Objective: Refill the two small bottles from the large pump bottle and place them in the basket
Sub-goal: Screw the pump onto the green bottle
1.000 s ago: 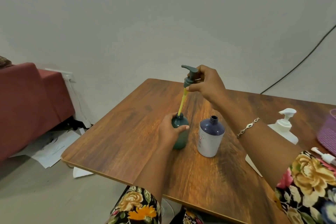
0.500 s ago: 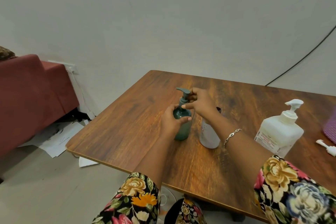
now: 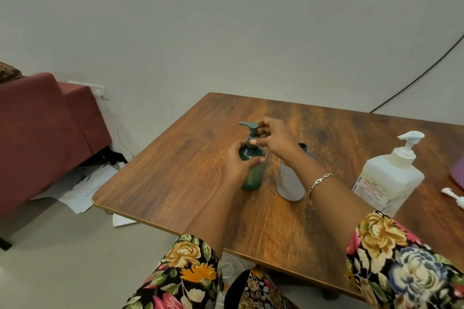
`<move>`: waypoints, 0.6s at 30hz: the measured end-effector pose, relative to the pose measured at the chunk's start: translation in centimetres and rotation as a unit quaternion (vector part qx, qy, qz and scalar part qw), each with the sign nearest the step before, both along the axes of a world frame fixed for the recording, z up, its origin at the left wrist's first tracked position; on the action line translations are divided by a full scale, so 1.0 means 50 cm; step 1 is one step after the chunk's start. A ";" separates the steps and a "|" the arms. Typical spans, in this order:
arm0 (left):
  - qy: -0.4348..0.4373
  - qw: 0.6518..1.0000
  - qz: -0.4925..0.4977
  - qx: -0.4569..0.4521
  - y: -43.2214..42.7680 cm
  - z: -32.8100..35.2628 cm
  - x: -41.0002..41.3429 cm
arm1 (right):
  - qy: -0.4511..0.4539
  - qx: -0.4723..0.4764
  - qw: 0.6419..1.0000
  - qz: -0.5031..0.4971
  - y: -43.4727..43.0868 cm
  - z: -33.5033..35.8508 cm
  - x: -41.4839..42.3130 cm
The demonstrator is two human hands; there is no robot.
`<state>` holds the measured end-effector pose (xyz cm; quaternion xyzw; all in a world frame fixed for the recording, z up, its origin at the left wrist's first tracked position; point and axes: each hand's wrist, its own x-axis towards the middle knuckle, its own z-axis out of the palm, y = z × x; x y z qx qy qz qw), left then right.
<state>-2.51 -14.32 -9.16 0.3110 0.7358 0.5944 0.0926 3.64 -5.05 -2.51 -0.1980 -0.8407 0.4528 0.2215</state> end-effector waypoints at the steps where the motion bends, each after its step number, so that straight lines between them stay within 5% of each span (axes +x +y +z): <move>1: 0.000 1.000 0.000 -0.001 0.000 0.000 0.000 | 0.001 0.005 1.000 0.010 0.000 0.000 0.002; 13: 0.006 1.000 -0.005 -0.005 -0.004 0.000 0.000 | -0.046 0.148 0.987 -0.029 0.001 -0.012 -0.009; 18: 0.004 1.000 -0.003 -0.007 -0.004 -0.003 -0.002 | -0.033 0.009 0.999 0.038 0.011 0.004 -0.004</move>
